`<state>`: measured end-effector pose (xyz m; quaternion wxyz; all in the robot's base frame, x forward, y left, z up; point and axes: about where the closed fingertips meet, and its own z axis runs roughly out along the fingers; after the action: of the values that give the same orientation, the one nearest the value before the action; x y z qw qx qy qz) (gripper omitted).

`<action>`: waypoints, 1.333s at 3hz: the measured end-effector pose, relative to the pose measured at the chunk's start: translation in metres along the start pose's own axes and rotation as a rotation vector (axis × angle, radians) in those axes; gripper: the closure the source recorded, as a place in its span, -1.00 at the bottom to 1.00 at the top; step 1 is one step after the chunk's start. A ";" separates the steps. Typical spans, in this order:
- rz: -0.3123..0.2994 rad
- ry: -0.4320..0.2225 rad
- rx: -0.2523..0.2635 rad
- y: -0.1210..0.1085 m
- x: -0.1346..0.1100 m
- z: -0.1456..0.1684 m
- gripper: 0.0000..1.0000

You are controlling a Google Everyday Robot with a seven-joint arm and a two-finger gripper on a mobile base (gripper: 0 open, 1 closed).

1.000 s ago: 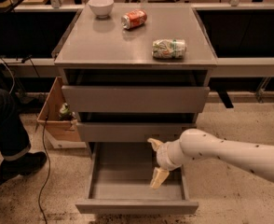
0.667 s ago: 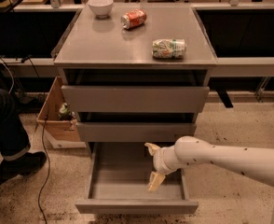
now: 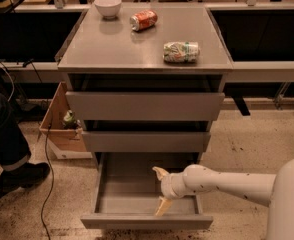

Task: Close bottom drawer

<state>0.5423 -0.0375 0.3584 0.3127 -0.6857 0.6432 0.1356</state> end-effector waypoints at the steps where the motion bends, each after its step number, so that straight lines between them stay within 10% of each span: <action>1: 0.001 -0.001 0.001 0.001 0.001 0.001 -1.00; 4: 0.100 0.075 -0.013 0.030 0.085 0.100 -1.00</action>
Offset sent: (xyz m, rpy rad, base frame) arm 0.0087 -0.0047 -0.0933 -0.0003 0.0186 -0.0516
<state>0.5464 -0.0442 0.2245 0.2768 -0.6593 0.6870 0.1294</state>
